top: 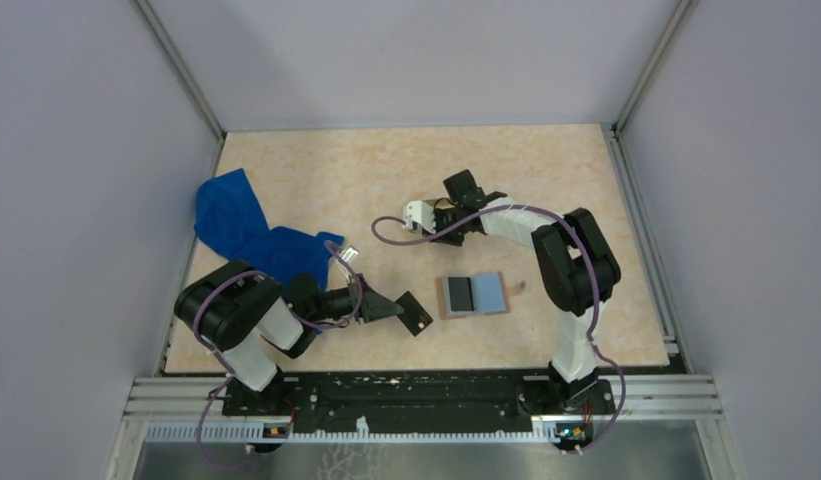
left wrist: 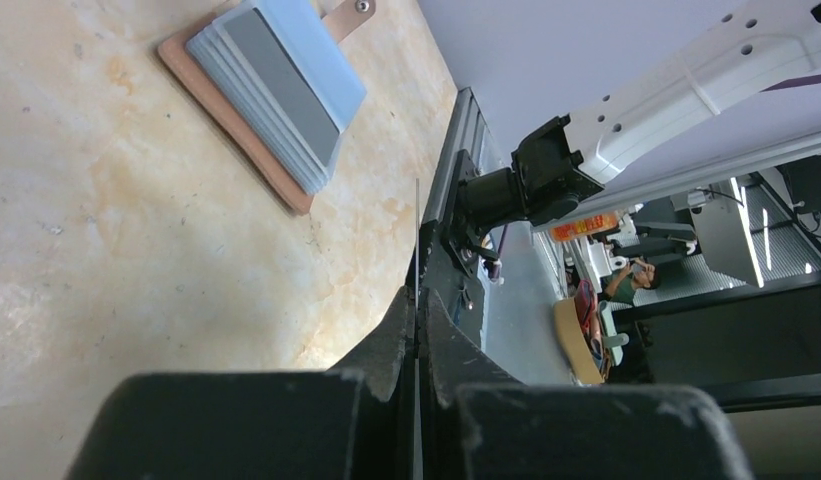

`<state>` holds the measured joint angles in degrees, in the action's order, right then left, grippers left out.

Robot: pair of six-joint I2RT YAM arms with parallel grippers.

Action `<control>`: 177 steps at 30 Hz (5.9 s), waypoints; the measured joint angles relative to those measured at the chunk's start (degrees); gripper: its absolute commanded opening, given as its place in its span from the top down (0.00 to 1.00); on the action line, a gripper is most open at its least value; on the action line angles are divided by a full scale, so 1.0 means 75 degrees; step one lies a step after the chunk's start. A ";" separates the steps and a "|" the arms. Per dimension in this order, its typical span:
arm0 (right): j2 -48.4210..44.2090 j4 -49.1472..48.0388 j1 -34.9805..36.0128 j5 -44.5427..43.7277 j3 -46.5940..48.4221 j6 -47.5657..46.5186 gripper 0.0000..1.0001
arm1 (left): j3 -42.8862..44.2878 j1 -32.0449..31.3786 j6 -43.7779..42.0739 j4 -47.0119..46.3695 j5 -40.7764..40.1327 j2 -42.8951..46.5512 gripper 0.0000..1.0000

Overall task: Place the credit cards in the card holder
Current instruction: Move the storage box to the center of the board, then insert the credit card into the card holder.

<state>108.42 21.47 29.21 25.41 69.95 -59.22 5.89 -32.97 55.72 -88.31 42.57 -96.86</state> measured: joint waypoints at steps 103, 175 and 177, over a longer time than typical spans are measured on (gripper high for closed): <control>-0.2745 0.2859 -0.3194 0.0548 -0.2460 0.2247 0.55 | 0.5636 -0.1440 -0.0411 0.6738 -0.1020 -0.2229 1.00; -0.2579 0.2862 -0.2961 0.0411 -0.2460 0.2247 0.55 | 0.6251 -0.1682 -0.1040 0.8239 -0.1533 -0.2037 1.00; -0.2579 0.2865 -0.2961 0.0411 -0.2460 0.2247 0.55 | 0.6257 -0.1725 -0.1040 0.8239 -0.1536 -0.2040 1.00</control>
<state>89.08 42.96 7.01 28.49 51.51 -42.37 52.82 -45.91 47.92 -26.52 31.05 -112.16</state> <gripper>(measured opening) 0.454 0.007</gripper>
